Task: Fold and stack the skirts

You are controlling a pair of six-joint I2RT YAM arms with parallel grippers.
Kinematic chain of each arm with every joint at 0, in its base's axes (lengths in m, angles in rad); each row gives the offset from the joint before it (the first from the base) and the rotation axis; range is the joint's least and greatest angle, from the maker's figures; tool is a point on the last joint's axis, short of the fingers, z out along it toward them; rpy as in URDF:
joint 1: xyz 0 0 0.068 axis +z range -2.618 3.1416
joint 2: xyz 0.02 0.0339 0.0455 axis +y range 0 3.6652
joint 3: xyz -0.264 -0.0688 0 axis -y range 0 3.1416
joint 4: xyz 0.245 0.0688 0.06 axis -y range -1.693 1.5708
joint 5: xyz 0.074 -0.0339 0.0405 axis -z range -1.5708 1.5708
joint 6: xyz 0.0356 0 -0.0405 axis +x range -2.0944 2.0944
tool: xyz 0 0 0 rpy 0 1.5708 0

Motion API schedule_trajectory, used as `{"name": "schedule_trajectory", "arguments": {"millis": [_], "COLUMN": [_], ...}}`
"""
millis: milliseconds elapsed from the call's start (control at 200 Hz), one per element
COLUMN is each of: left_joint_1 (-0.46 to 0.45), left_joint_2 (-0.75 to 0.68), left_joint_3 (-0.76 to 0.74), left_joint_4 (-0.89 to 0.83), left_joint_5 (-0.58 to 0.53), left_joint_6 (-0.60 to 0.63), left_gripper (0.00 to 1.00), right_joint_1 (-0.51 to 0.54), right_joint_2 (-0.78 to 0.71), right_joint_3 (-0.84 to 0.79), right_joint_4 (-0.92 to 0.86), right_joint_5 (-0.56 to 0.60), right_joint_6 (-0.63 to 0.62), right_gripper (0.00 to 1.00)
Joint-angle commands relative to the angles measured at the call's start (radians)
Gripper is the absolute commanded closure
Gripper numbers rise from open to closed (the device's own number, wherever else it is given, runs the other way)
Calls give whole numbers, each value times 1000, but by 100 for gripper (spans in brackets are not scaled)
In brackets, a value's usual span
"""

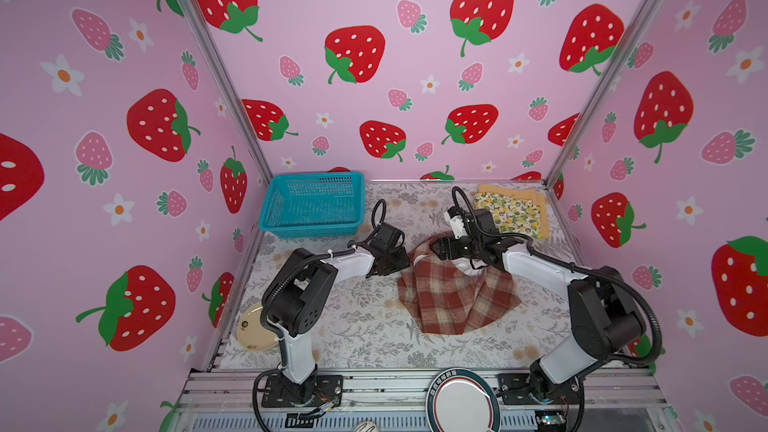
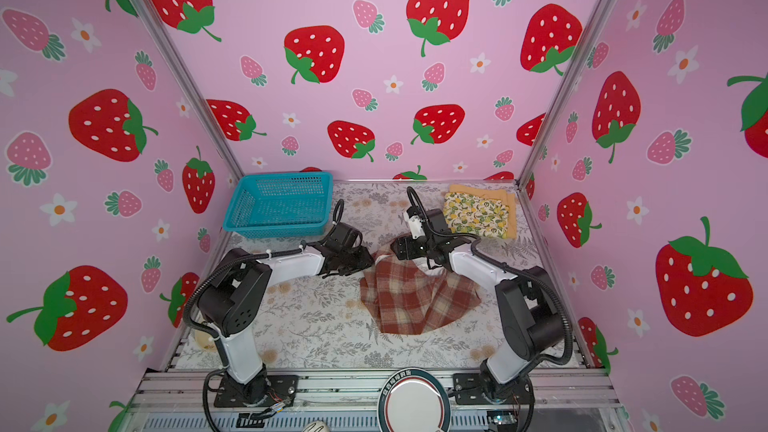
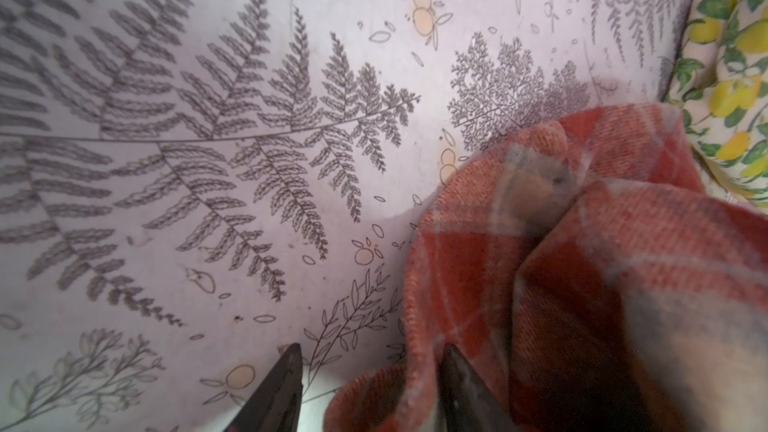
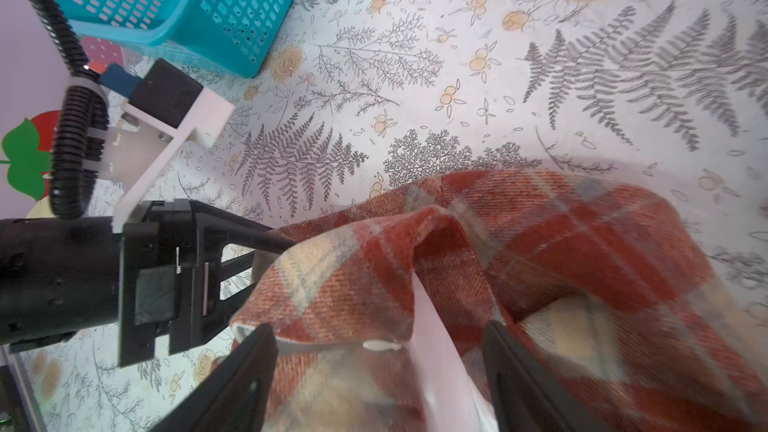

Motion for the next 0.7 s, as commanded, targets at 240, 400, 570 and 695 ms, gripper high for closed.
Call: {"name": "schedule_trajectory", "arguments": {"millis": [240,400,570,695], "left_joint_1": [4,6,24,42], "left_joint_2": [35,44,56,34], "left_joint_3": [36,43,69,83], "left_joint_4": [-22,-20,-37,-64], "left_joint_5": [36,47,84,74], "left_joint_6": [-7,-3,9,23], "left_gripper": [53,61,90,100], "right_joint_1": [8,7,4,-10], "right_joint_2": [96,105,65,6], "right_joint_3": [68,89,92,91], "right_joint_4": [43,48,38,21], "right_joint_5": [-108,-114,-91,-66], "right_joint_6": [10,20,16,10], "right_gripper": [47,71,84,88]}}
